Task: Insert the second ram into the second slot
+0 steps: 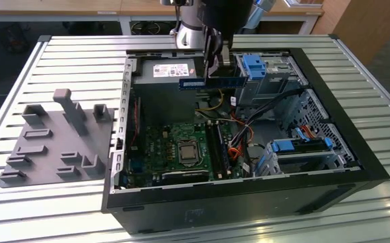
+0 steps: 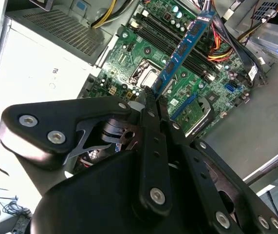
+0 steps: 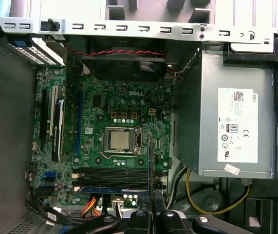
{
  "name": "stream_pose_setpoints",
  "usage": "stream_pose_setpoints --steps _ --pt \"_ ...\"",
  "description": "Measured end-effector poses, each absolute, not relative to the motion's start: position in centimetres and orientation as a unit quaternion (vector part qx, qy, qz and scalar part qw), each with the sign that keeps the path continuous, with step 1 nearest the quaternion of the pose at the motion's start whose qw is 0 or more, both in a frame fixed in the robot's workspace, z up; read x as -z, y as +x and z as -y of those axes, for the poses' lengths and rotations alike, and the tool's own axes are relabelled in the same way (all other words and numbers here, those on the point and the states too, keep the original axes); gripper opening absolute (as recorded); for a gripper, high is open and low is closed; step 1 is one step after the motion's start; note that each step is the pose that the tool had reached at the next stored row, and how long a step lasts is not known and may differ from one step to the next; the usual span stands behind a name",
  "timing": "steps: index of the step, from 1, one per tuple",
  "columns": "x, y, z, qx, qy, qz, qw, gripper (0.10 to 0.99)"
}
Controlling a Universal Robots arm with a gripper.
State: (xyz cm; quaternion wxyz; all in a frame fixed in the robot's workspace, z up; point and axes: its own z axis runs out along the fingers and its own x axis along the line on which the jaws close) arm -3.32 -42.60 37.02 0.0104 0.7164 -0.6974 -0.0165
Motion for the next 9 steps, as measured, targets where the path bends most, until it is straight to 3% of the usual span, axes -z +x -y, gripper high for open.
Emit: stream_pose_setpoints --steps 9 --pt "-37.02 -3.31 42.94 0.016 0.716 0.697 0.011 0.137"
